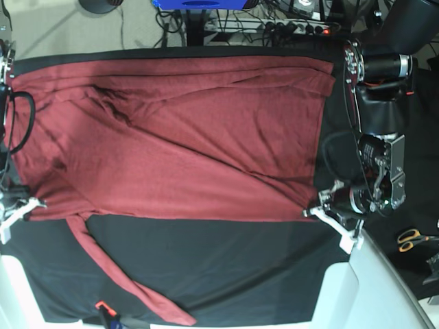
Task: Fold the T-shirt properly
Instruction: 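Fold the shirt's side edge with the left gripper over the body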
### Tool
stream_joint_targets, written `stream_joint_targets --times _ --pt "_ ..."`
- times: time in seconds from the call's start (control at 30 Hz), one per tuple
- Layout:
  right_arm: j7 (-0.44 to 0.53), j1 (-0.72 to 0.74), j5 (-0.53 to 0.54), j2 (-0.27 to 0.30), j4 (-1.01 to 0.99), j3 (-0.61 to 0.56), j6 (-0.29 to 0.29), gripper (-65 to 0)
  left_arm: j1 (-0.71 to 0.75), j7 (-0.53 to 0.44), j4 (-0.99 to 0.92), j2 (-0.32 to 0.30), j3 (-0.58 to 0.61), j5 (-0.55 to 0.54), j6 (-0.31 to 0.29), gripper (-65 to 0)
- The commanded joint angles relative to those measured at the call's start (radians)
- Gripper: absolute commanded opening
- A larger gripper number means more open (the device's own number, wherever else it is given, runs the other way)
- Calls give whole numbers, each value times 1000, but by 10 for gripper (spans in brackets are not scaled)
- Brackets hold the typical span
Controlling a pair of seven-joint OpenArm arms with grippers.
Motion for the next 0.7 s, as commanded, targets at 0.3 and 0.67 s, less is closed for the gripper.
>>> stream_joint_targets --times 0.3,0.67 --pt "14 -59 10 23 20 4 0 -650 103 124 257 10 -13 -14 -6 -650" --pt "-52 -162 10 22 133 65 -3 -650 264 171 407 13 -13 -14 -6 -650"
